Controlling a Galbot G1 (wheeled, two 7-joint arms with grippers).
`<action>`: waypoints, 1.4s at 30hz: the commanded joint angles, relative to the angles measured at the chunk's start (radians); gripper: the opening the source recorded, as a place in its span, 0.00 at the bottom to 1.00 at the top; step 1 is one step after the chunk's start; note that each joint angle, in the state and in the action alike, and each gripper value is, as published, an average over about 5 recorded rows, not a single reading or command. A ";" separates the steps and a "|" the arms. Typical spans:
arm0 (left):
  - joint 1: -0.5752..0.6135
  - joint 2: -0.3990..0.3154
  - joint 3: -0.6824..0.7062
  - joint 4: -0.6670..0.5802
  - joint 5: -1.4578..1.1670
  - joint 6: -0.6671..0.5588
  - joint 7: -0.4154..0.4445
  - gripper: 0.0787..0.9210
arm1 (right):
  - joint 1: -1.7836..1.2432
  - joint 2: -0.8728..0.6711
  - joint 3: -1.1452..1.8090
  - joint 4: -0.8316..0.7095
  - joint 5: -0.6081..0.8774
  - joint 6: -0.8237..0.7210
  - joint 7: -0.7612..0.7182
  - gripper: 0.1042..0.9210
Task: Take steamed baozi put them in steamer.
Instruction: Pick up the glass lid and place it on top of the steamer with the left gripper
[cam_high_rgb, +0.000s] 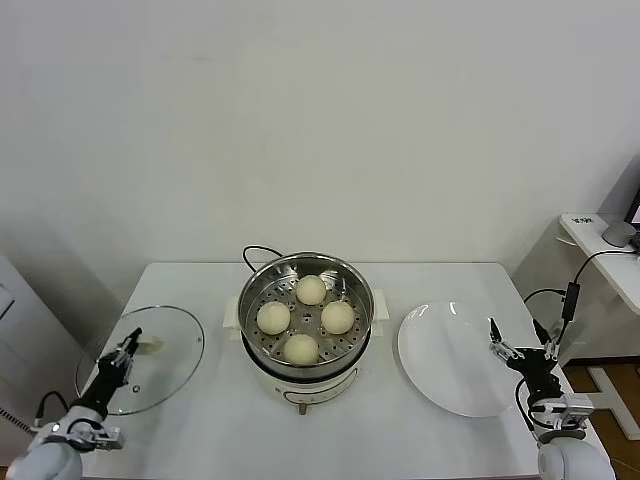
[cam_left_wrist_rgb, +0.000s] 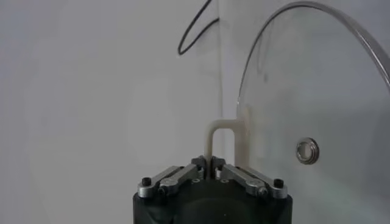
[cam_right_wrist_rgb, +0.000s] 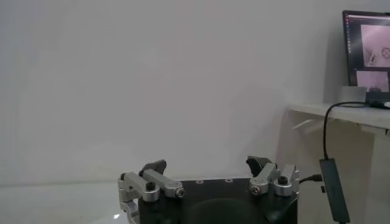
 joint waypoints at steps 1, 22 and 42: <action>-0.009 0.085 -0.049 -0.193 -0.193 0.044 0.159 0.04 | -0.002 -0.008 0.002 0.008 0.008 -0.003 -0.006 0.88; -0.104 0.151 0.083 -0.574 -0.172 0.460 0.438 0.04 | 0.032 -0.041 -0.089 -0.010 0.036 -0.035 -0.054 0.88; -0.316 -0.015 0.574 -0.612 0.141 0.774 0.492 0.04 | 0.042 -0.047 -0.108 -0.031 0.009 -0.047 -0.048 0.88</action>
